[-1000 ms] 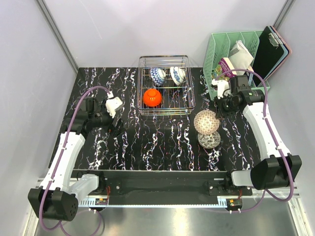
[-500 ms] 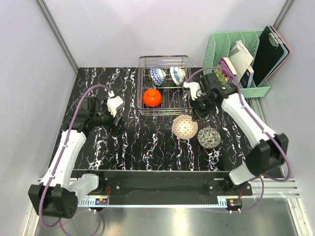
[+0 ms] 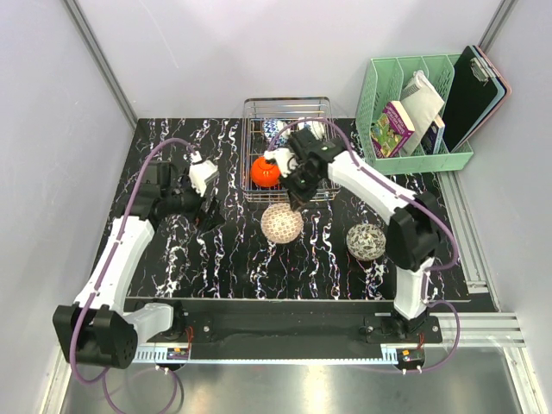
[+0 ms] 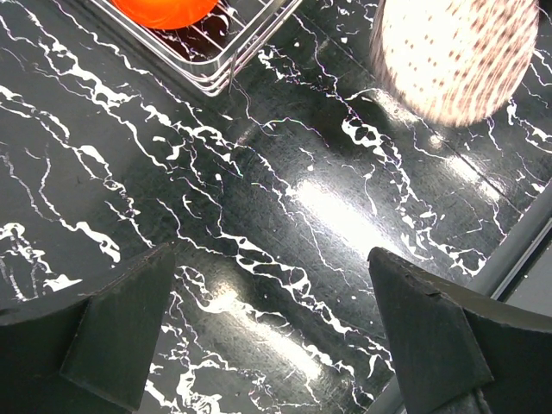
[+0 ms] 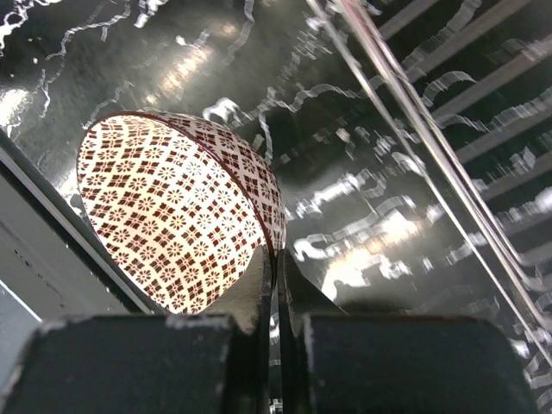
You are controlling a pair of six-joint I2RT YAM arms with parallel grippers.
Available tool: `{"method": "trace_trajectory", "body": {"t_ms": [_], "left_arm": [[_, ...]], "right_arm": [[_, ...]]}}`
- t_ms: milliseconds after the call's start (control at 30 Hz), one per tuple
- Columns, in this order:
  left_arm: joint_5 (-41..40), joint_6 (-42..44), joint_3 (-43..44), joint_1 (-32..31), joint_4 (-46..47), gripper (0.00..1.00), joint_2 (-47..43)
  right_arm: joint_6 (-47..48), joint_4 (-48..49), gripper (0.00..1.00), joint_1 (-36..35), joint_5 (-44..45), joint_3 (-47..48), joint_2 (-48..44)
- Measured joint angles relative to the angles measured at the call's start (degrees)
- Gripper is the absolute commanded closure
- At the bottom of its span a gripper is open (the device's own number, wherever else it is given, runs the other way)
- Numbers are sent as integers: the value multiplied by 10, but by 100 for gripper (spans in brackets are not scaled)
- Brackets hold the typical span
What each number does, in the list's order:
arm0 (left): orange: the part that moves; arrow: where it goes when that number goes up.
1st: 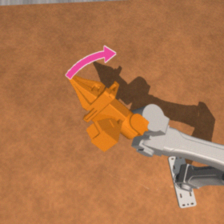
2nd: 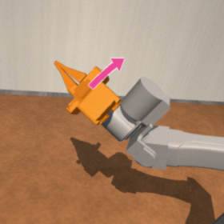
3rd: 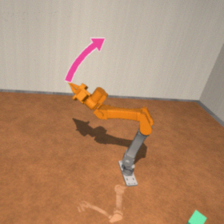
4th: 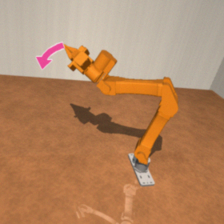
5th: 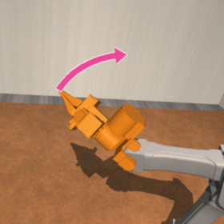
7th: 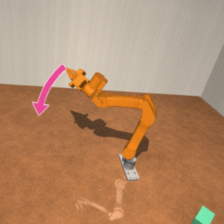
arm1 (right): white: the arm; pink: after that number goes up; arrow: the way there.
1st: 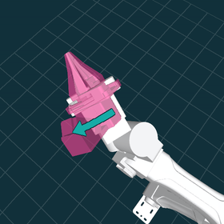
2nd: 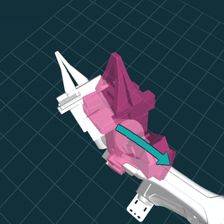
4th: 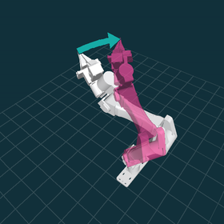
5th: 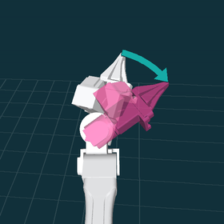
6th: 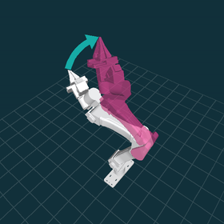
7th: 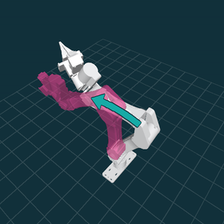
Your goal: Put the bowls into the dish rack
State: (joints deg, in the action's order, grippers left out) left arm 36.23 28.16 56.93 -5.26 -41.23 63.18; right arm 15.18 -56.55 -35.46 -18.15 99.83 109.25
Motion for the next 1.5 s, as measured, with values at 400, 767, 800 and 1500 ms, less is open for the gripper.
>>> {"method": "trace_trajectory", "body": {"t_ms": [400, 767, 800, 1500], "left_arm": [[2, -16, 0, 0, 24, 1, 30], [7, -16, -27, 0, 38, 1, 29], [7, -16, -31, -1, 41, 1, 28], [-97, -89, -96, -129, 165, 1, 148]], "right_arm": [[0, 21, 100, -80, -14, 50, 128], [-5, 34, 51, -88, -19, 105, 165], [-3, 36, 49, -88, -19, 107, 165], [19, 49, 34, -52, 58, 35, 31]]}}
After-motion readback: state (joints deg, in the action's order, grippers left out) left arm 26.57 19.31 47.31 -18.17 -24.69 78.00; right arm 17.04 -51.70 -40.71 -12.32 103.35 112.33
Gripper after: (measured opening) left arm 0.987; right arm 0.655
